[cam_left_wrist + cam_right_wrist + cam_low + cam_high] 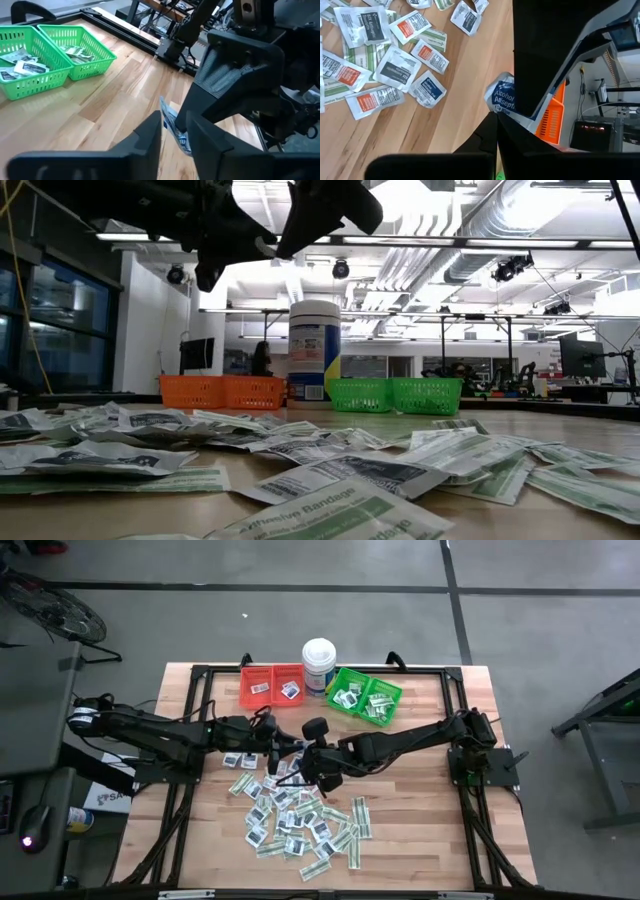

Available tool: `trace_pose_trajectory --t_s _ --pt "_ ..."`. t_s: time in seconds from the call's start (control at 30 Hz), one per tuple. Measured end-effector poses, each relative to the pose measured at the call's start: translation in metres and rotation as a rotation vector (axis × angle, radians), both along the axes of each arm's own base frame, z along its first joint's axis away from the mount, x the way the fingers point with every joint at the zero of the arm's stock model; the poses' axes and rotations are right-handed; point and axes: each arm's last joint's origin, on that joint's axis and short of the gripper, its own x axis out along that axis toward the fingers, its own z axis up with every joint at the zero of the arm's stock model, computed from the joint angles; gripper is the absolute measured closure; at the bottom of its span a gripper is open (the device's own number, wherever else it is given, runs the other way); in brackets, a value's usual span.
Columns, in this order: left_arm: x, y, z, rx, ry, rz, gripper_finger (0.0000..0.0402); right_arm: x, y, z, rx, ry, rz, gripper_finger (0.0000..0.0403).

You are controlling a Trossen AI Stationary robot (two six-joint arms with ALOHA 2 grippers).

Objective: Pick & Place First Aid Supplies
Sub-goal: Put the blue alcohol pad into the right orange bin

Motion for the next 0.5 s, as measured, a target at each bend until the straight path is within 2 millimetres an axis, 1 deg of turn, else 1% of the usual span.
trace_pose_trajectory --t_s 0.13,0.17,0.5 --pt "0.0000 -0.0002 -0.0001 0.000 0.000 -0.003 0.0383 0.0001 -0.0002 0.0001 -0.001 -0.001 0.000 0.0403" --pt "0.0000 -0.0002 -0.0002 0.000 0.001 -0.003 0.0392 0.0001 -0.0002 0.0001 -0.001 -0.001 0.000 0.0403" --pt "-0.0002 0.0001 -0.0006 0.010 0.003 0.004 0.0400 0.0002 0.0000 0.0000 0.004 -0.001 0.002 0.0402"
